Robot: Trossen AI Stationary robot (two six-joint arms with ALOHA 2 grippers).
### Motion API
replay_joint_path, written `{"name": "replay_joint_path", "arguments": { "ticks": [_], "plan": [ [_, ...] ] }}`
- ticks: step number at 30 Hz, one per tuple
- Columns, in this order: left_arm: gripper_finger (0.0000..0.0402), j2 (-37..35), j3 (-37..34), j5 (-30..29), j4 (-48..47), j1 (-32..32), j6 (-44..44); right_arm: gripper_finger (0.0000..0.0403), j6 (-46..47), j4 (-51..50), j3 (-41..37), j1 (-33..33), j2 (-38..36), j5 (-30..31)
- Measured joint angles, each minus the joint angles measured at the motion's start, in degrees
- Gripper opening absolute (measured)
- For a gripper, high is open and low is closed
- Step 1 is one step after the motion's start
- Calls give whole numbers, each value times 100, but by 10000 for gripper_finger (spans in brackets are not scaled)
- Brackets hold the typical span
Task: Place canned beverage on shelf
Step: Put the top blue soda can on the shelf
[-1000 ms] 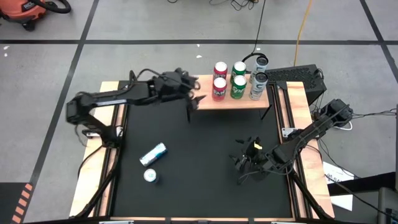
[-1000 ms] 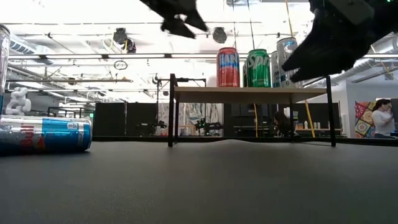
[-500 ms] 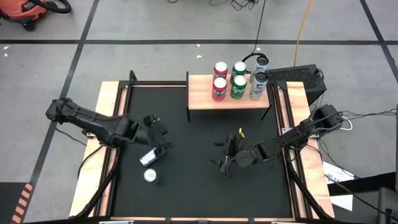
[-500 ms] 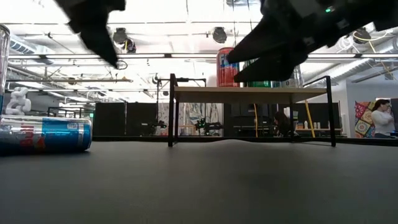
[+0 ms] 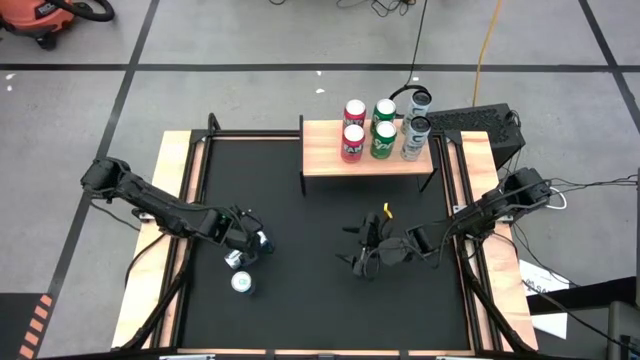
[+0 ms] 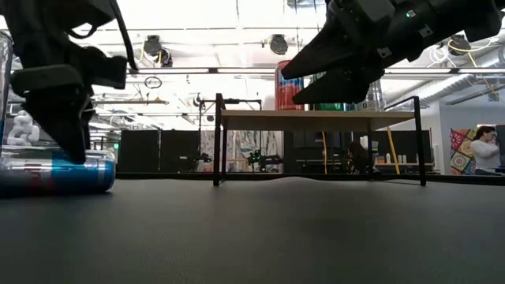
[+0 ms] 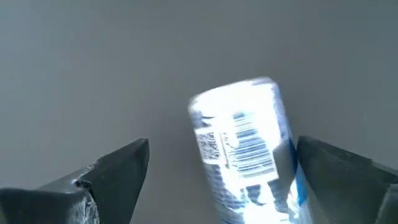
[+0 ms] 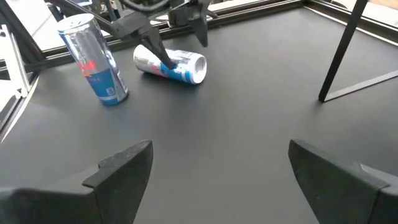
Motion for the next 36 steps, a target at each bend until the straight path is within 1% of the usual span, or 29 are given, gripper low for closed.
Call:
{"name": "replay_joint_path", "arguments": {
  "ticks": [2,5,10,15,19,21,25,29,32,36],
  "plan": [
    [390,87,-40,204,105,0,44,361,0,-25,0,0,0,-2],
    [375,245,-78,327,234,-2,50,361,0,-26,0,0,0,-1],
    [324,543,-89,325,523,4,166,361,2,-24,0,0,0,-2],
    [261,686,-89,243,1430,112,666,361,-60,8,0,0,0,-2],
    [228,754,-89,226,2498,262,1184,361,-125,11,0,2,0,-2],
    [221,826,-89,230,2993,333,1408,361,-125,6,0,2,0,-2],
    [220,1096,-87,375,4060,480,1842,361,-129,6,0,4,0,-2],
    [220,1589,-1,532,5080,590,2244,361,-144,6,0,2,0,-26],
    [220,2038,251,551,5415,634,2553,361,-146,8,0,0,0,-286],
    [223,2382,649,552,5443,642,2932,361,-192,1,0,2,0,-452]
  ]
}}
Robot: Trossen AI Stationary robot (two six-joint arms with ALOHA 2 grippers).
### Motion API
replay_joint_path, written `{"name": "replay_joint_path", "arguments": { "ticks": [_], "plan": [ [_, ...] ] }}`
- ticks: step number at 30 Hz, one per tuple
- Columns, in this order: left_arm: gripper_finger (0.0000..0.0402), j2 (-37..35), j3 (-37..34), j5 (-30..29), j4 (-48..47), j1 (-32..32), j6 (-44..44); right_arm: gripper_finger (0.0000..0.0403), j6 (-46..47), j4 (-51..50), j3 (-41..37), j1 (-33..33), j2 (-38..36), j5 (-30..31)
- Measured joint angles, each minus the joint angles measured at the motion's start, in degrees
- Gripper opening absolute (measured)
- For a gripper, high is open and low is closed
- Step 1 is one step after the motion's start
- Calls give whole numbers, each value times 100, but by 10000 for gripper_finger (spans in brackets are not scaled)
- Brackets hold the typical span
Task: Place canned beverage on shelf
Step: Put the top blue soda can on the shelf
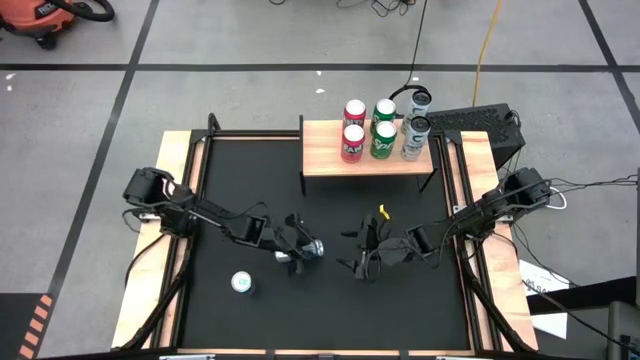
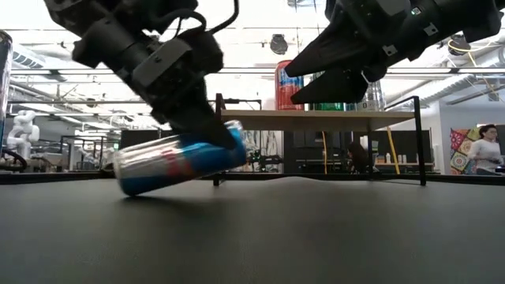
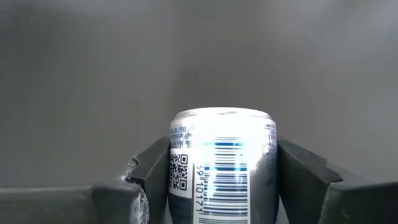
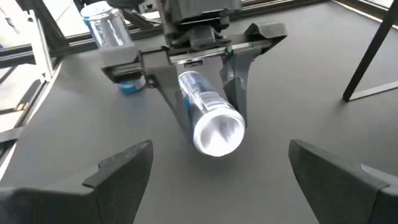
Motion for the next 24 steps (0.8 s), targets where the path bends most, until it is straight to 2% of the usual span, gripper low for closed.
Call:
{"name": "replay_joint_path", "arguments": {
  "ticks": [3,7,13,18,21,24],
  "plan": [
    [243,12,149,-2,-10,1,93,361,-150,3,0,-2,0,0],
    [290,-149,231,64,-174,-12,188,361,-556,146,0,-25,121,-43],
    [351,-247,231,122,-392,-35,216,361,-875,790,-2,-187,561,-461],
    [359,-739,230,-54,-1733,-156,67,361,-879,1160,127,-369,990,-776],
    [358,-1128,230,-442,-2595,-333,-142,361,-932,804,529,-516,1336,-900],
    [358,-1412,230,-801,-3073,-513,-398,361,-1116,262,1103,-604,1725,-939]
  ]
}}
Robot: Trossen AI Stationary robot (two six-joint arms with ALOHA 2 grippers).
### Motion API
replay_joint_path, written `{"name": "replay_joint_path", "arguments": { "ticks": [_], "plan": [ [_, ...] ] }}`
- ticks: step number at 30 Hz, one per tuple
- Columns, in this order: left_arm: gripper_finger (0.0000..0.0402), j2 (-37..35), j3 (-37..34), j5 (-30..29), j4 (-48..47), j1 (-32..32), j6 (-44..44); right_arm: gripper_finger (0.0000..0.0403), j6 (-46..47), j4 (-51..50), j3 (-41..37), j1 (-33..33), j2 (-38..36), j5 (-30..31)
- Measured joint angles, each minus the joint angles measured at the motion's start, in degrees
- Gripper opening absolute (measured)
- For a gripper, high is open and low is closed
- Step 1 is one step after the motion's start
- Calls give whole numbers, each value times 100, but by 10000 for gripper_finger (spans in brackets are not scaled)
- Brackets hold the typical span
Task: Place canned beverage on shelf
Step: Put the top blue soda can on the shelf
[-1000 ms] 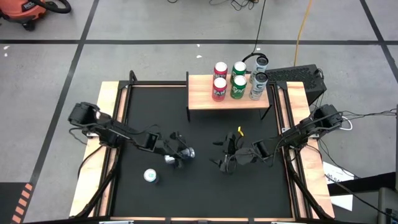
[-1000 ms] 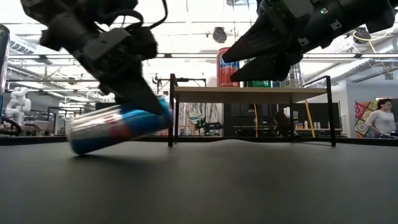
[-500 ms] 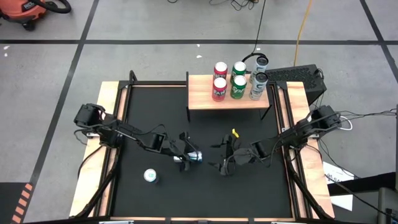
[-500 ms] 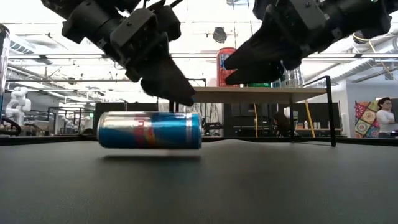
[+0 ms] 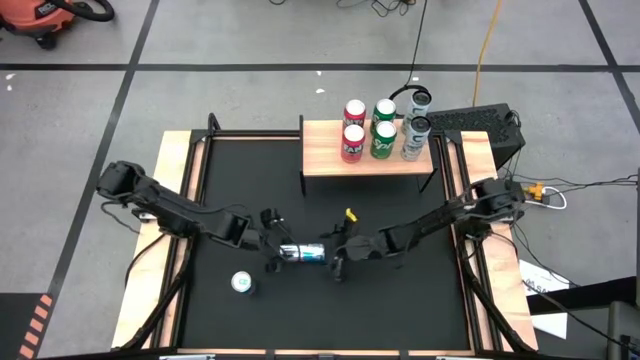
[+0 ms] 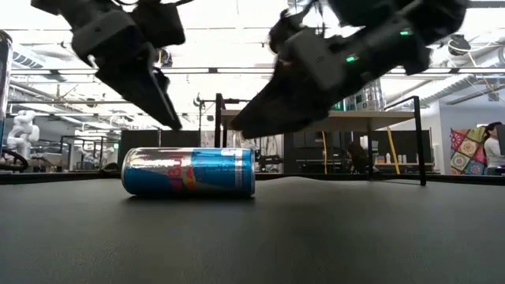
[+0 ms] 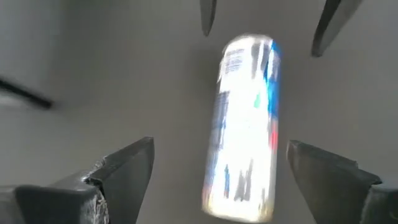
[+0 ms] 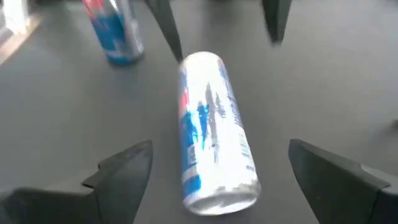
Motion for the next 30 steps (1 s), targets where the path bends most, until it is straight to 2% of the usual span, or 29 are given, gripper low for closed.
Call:
{"name": "replay_joint_path", "arguments": {
  "ticks": [8,13,20,26,30],
  "plan": [
    [358,-241,0,-412,-677,-461,-585,358,14,-1760,1312,-199,851,6],
    [358,-241,-49,-741,-937,-592,-1135,326,280,-1987,1504,-256,1127,-258],
    [358,-237,-149,-913,-980,-624,-1221,218,515,-1626,1340,-211,1166,-9],
    [358,-271,-149,-1110,-1052,-651,-1366,216,348,-661,1002,-182,1162,126],
    [358,-468,-150,-1585,-1217,-694,-1594,232,224,366,592,-129,1149,837]
  ]
}}
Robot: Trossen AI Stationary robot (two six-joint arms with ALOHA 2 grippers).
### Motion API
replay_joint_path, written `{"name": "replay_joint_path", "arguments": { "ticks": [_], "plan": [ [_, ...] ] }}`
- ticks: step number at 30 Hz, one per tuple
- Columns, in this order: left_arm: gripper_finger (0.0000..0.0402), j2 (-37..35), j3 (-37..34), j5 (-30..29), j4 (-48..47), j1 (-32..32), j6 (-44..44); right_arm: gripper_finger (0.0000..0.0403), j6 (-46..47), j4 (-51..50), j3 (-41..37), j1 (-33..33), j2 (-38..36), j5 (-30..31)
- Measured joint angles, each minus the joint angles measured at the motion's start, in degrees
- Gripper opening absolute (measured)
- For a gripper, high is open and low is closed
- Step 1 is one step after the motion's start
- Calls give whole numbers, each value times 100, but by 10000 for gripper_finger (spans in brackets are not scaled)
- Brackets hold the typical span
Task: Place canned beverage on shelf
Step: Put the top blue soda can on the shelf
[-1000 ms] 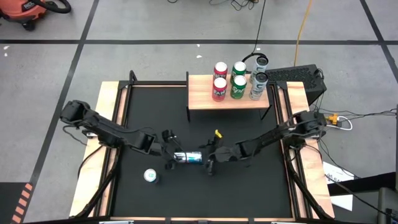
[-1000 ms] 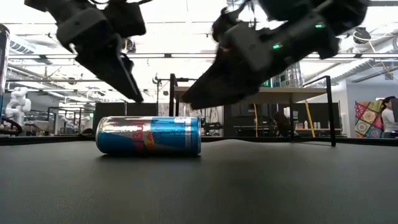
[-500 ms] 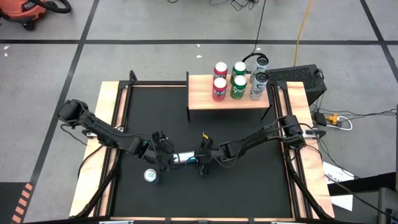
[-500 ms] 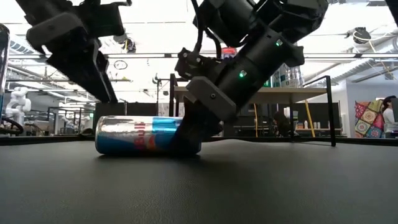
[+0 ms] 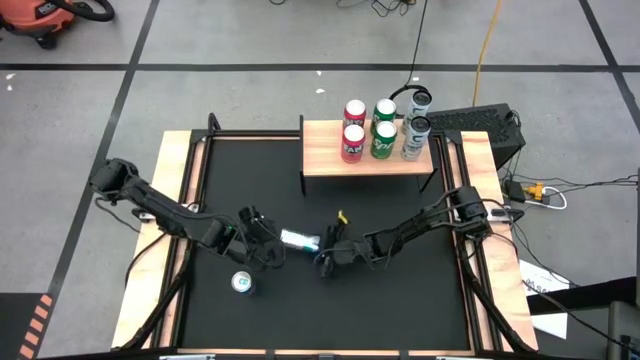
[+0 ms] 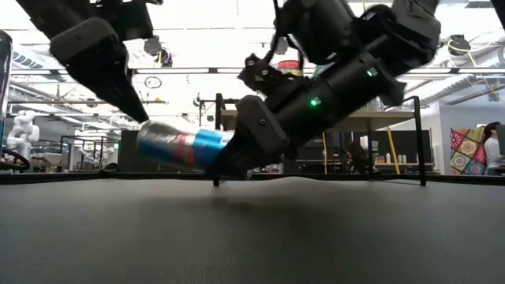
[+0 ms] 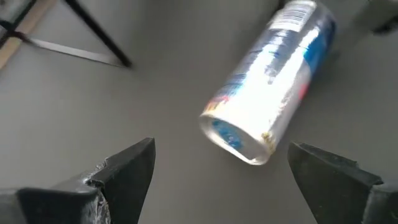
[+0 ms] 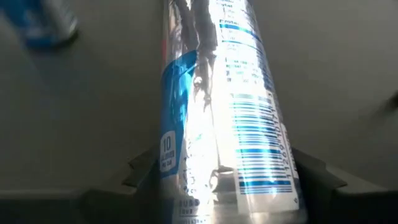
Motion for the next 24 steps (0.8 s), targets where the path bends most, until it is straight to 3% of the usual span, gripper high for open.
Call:
{"name": "replay_joint_path", "arguments": {
  "ticks": [6,9,12,15,18,24],
  "plan": [
    [358,-524,-250,-931,363,-273,-45,220,-56,2480,-1075,26,-145,154],
    [358,-715,-686,-1200,1472,-336,172,222,-367,4187,-1700,43,-181,84],
    [358,-729,-1329,-1272,3461,-298,922,231,-634,5283,-2076,49,-181,-132],
    [358,-560,-1910,-895,5919,-123,1897,232,-842,5507,-2121,52,-186,-180],
    [358,-271,-2229,-330,7574,75,2617,227,-982,5422,-2029,52,-179,-215],
    [358,427,-2168,676,8535,581,2807,233,-1271,5416,-1820,52,-179,-320]
  ]
}}
